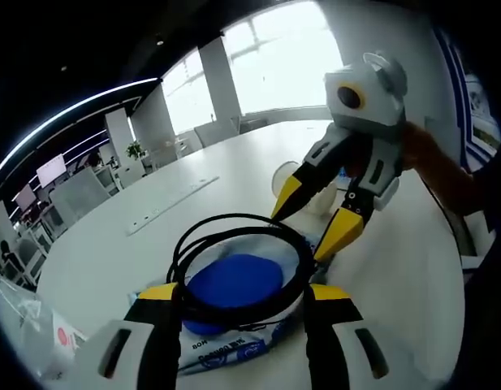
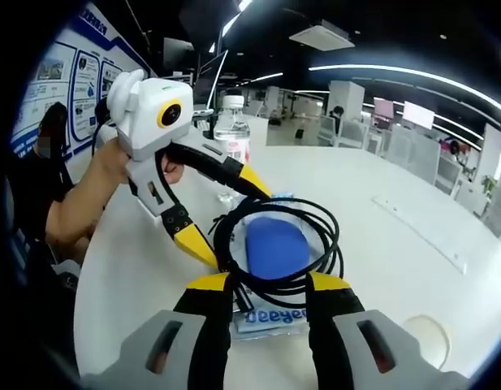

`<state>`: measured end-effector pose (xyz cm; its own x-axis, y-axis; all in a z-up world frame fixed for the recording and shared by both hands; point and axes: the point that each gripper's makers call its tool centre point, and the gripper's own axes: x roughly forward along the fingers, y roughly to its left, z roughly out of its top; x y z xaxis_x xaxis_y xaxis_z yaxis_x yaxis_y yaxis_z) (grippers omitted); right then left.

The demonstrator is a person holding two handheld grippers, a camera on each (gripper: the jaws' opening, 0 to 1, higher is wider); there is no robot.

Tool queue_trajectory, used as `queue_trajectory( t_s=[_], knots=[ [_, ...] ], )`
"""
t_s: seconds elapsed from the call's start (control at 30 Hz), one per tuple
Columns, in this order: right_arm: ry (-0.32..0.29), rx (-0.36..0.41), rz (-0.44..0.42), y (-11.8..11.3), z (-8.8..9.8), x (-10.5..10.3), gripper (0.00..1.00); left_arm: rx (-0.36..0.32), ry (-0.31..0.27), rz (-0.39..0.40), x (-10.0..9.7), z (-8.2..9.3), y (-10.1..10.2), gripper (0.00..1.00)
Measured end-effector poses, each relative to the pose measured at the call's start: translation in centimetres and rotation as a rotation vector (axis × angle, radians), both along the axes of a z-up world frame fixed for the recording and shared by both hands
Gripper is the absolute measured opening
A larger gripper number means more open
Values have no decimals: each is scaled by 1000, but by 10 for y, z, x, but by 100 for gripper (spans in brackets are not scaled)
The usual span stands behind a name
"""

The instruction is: Arrange the tabletop items into an orderly group along one side of the table until the central work area is clear of visible clutter.

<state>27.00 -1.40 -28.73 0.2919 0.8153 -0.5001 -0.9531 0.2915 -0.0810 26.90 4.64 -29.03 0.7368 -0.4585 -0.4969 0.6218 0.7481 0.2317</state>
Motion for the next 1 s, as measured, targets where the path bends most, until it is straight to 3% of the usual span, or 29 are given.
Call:
queue_trajectory(
  t_s=[0.07, 0.2, 0.63, 0.7, 0.73, 0.8, 0.87, 1.0],
  knots=[
    [56, 4, 0, -1, -7, 0, 33, 5, 20, -6, -1, -7, 0, 59],
    [101, 11, 2, 1, -14, -1, 29, 11, 31, 2, -1, -15, 2, 59],
    [90, 39, 34, 11, -12, -4, 24, 14, 31, 6, -2, -16, 11, 59],
    [129, 71, 35, 12, -10, -7, 23, 12, 30, 7, -4, -17, 11, 59],
    [178, 158, 33, 17, 1, -10, 21, 21, 36, 4, -5, -18, 12, 59],
    [232, 243, 23, 18, 12, -11, 14, 34, 37, 3, -6, -21, 12, 59],
    [203, 216, 9, 15, 10, -7, 9, 2, 31, 7, -9, -16, 11, 58],
    [188, 189, 0, 16, 7, -6, 9, 19, 31, 6, -10, -17, 12, 58]
  ],
)
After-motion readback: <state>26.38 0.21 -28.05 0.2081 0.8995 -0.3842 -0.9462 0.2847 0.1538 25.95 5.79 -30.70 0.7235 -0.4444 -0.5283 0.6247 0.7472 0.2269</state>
